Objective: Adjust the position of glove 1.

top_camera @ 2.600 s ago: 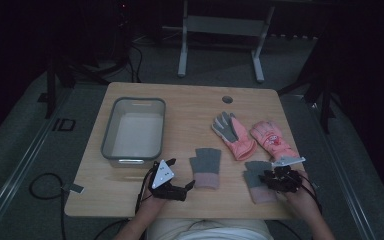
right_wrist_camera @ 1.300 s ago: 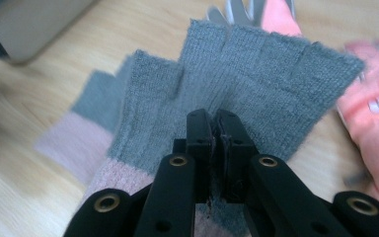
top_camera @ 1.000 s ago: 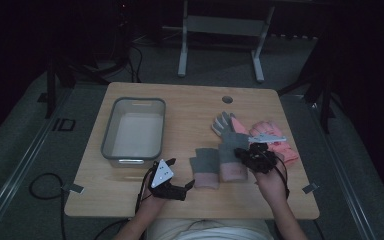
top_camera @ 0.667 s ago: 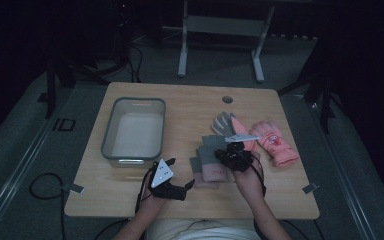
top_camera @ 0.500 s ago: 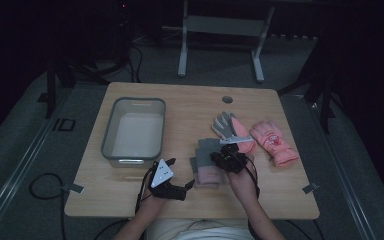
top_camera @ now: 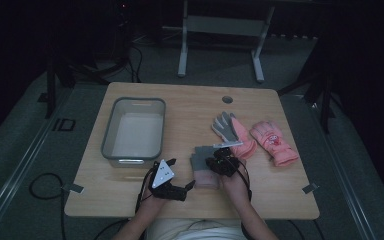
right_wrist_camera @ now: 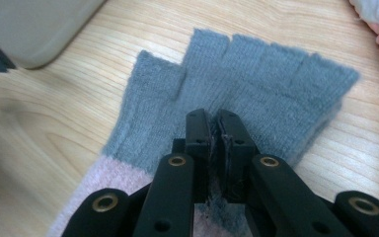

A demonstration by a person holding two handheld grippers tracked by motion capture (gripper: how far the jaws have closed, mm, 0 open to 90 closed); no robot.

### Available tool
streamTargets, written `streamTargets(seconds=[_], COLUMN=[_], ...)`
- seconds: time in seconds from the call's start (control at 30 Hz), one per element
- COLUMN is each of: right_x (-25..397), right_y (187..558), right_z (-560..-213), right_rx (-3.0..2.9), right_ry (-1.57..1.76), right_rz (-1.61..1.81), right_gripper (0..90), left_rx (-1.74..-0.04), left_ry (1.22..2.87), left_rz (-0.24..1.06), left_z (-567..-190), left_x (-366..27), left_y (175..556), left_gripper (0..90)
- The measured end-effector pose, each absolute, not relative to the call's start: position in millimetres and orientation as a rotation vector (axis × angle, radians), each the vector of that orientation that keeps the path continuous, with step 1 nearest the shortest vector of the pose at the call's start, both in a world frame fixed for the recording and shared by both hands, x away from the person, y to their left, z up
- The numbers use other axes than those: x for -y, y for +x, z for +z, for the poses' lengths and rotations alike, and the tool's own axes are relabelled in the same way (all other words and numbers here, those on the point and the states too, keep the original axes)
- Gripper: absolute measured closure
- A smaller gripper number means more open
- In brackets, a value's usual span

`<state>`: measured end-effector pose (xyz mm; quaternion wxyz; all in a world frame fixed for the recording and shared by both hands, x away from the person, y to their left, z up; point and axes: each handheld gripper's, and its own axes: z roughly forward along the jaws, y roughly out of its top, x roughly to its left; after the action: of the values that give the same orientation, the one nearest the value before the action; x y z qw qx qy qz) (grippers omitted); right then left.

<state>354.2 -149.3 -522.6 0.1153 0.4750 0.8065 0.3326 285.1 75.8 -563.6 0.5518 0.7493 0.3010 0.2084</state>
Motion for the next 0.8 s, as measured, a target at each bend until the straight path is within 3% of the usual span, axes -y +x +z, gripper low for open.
streamTargets(seconds=[0.47, 0.8], right_x=[146, 170], right_y=[354, 365], right_z=[-536, -495], right_rx=[-2.441, -2.395], right_ry=[1.361, 1.275], right_rz=[1.0, 1.087], right_gripper=[82.8, 64.7], left_rx=[-0.7, -0.645], left_ry=[1.762, 1.777], left_rz=[0.549, 0.476], left_z=[-564, -550], left_x=[-74, -83], left_y=[282, 281], left_gripper=[0.0, 0.0])
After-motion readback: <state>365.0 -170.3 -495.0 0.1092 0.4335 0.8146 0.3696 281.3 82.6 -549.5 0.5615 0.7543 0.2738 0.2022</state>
